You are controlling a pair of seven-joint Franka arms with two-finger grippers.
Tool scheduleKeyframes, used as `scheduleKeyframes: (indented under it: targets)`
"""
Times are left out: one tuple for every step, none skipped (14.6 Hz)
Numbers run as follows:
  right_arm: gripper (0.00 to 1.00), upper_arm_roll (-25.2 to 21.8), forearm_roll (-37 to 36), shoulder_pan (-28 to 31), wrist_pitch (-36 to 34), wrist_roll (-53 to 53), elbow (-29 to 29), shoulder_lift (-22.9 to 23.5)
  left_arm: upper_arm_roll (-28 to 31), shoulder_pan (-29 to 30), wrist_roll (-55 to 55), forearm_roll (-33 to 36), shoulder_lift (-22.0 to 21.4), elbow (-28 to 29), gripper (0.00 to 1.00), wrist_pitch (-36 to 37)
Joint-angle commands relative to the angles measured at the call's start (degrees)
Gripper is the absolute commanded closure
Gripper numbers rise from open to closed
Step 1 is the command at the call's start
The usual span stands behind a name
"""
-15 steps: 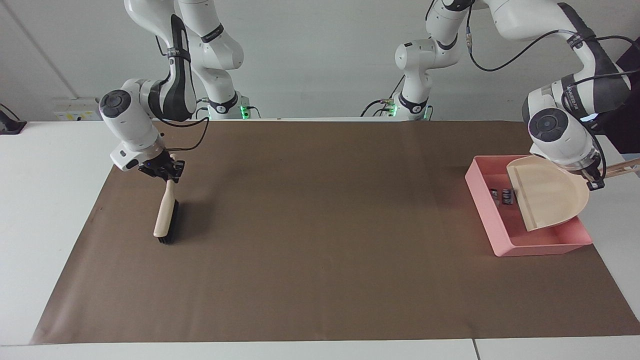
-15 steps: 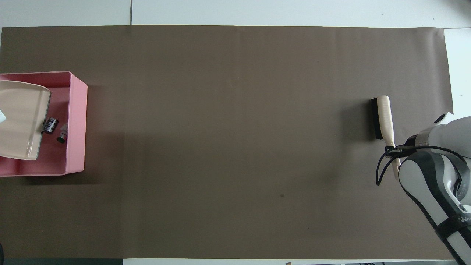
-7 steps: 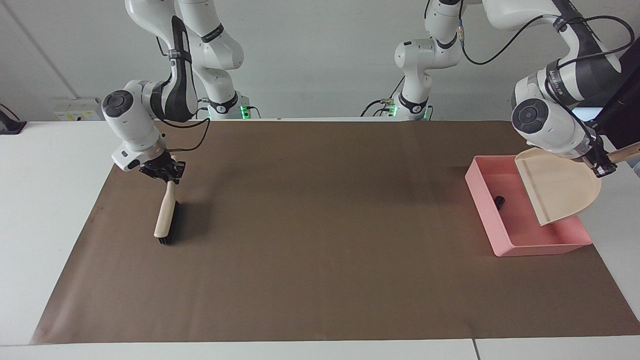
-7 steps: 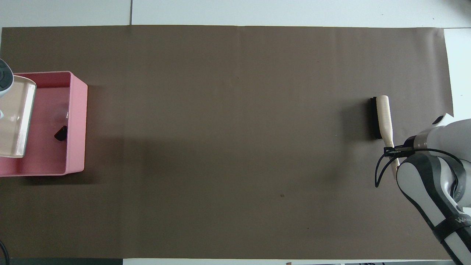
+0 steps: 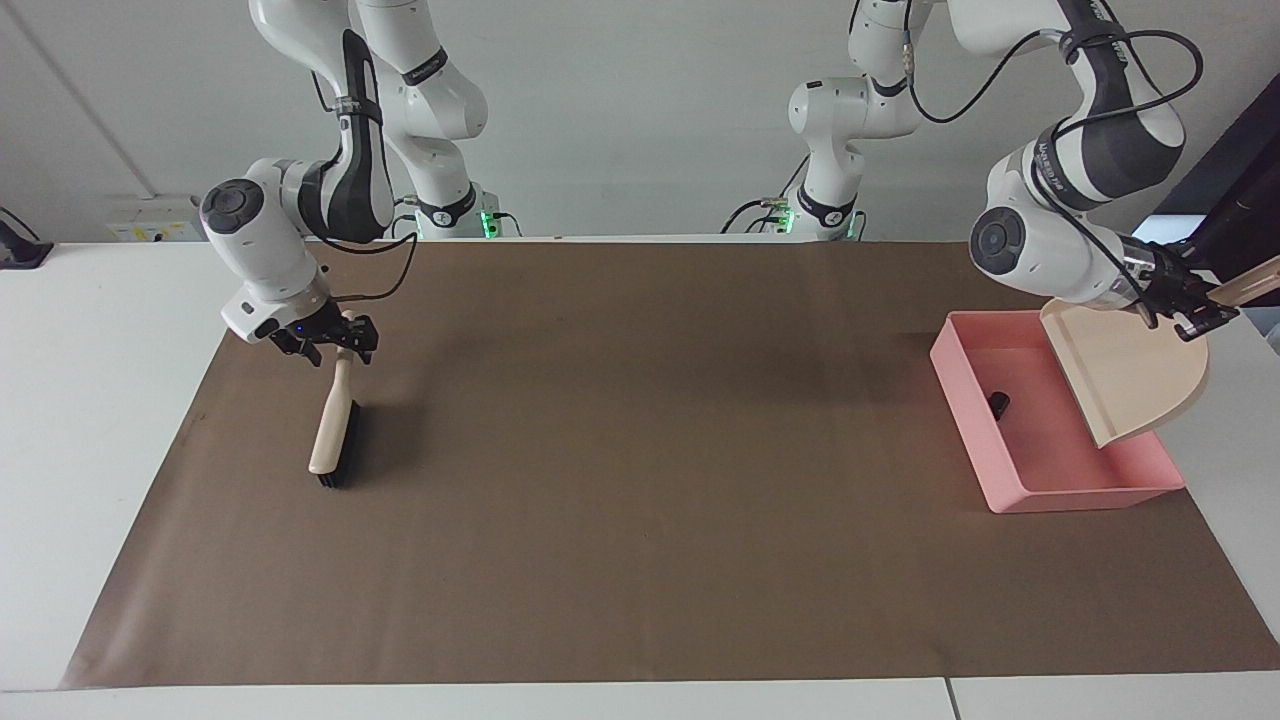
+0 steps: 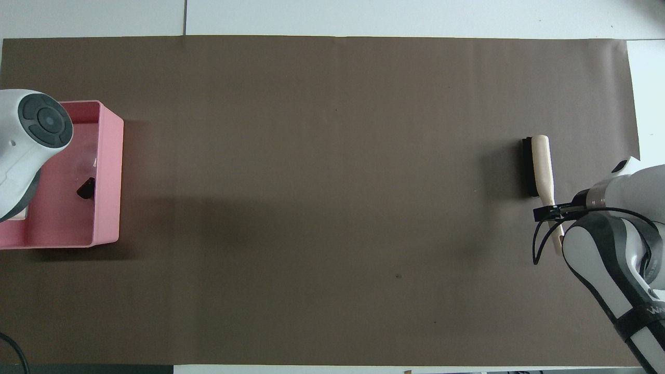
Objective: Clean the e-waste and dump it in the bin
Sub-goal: 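Tip the dustpan with the left gripper to dump the part into the bin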
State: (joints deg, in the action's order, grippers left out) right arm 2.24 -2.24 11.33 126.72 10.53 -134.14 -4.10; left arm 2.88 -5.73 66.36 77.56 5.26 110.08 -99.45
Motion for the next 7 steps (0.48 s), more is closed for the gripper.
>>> scheduleKeyframes:
  targets:
    - [0.0, 0.93, -0.92, -2.0, -6.2, -2.43, 6.5, -0.39, 0.46, -0.77, -2.81, 2.94, -0.07, 0.84, 1.0, 1.63]
    - [0.0, 0.93, -0.92, -2.97, -7.7, -4.01, 8.35, -0.39, 0.46, -0.86, -2.81, 2.94, -0.07, 0.83, 1.0, 2.67]
    - [0.0, 0.93, -0.92, -4.03, -8.84, -5.51, 10.02, -0.39, 0.28, -1.03, -2.12, 2.77, -0.68, 0.57, 1.0, 4.08]
    - [0.0, 0.93, -0.92, -4.91, -10.25, -7.09, 11.69, -0.47, 0.19, -1.3, -0.2, 1.99, -1.65, -0.13, 1.0, 4.96]
    - [0.0, 0.93, -0.92, -6.22, -12.17, -8.76, 13.8, -0.47, 0.19, -0.95, 1.13, 0.67, -3.13, -0.31, 0.99, 5.06]
    - [0.0, 0.93, -0.83, -7.19, -14.28, -10.16, 16.08, -0.47, 0.19, -0.69, 2.19, -2.13, -4.54, -0.57, 0.99, 4.54]
    - [0.0, 0.93, -0.83, -8.25, -16.57, -11.31, 18.36, -0.47, 0.28, -0.68, 3.68, -5.63, -4.99, -1.7, 0.99, 4.44]
